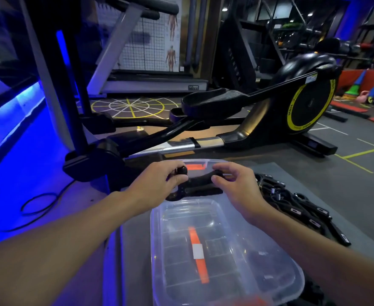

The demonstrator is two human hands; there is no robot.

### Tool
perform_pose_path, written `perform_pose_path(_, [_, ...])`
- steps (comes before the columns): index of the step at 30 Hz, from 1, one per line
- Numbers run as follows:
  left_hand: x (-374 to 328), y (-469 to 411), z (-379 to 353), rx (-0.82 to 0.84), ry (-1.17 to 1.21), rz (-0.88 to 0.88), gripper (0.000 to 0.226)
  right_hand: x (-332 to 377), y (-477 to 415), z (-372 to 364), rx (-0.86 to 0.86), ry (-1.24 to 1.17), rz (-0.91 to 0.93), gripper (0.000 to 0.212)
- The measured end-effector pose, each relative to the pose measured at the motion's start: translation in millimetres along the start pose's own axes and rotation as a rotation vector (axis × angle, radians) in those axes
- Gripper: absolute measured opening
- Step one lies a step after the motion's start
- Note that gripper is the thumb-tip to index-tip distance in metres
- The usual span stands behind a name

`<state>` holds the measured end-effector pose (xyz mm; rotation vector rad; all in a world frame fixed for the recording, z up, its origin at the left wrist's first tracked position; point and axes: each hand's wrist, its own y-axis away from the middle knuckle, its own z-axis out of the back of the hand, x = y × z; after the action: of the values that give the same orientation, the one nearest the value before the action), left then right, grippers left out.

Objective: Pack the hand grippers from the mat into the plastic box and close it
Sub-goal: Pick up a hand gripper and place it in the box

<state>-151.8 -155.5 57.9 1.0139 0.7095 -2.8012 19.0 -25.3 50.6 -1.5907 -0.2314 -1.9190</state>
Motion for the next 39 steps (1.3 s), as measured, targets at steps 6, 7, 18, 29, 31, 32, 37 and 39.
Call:
perform_pose_path(6, [35.9,-14.4,-5.1,-0.047,-0.085,0.06,0.004,-22.4,-23.5,-11.7,0.073,-0.102,-0.13,0.02])
perform_pose_path(7, [40.9,-18.3,-7.7,-0.102,-0.075,0.078,0.007,-27.9,-28.3,-10.9,0.06,-0.085,-0.139,0.02])
perform_pose_path(18, [89.3,-7.4,-19.4,0.166,-0.504,0.321,0.087,-116.2,-61.2,-42.8,-0.029,-0.047,-0.308,0.028])
perform_pose_path(29, [120.2,6.8,-13.4,0.21,-0.417,0.278,0.096,-160.3,-80.9,-64.8,0.096,-0.113,-0.384,0.027])
perform_pose_path(31, [124.7,7.4,-15.2,0.214,-0.387,0.285,0.095,-167.0,-81.9,-71.9,0.102,-0.115,-0.38,0.029])
perform_pose_path(32, [127.0,7.5,-16.0,0.211,-0.371,0.287,0.094,-170.5,-82.6,-75.6,0.1,-0.111,-0.377,0.03])
perform_pose_path(37, [133.2,9.2,-19.1,0.208,-0.304,0.291,0.089,-188.3,-84.0,-80.4,0.072,-0.074,-0.396,0.032])
perform_pose_path(39, [132.9,10.7,-18.4,0.221,-0.289,0.302,0.089,-195.3,-83.3,-76.8,0.065,0.03,-0.398,0.028])
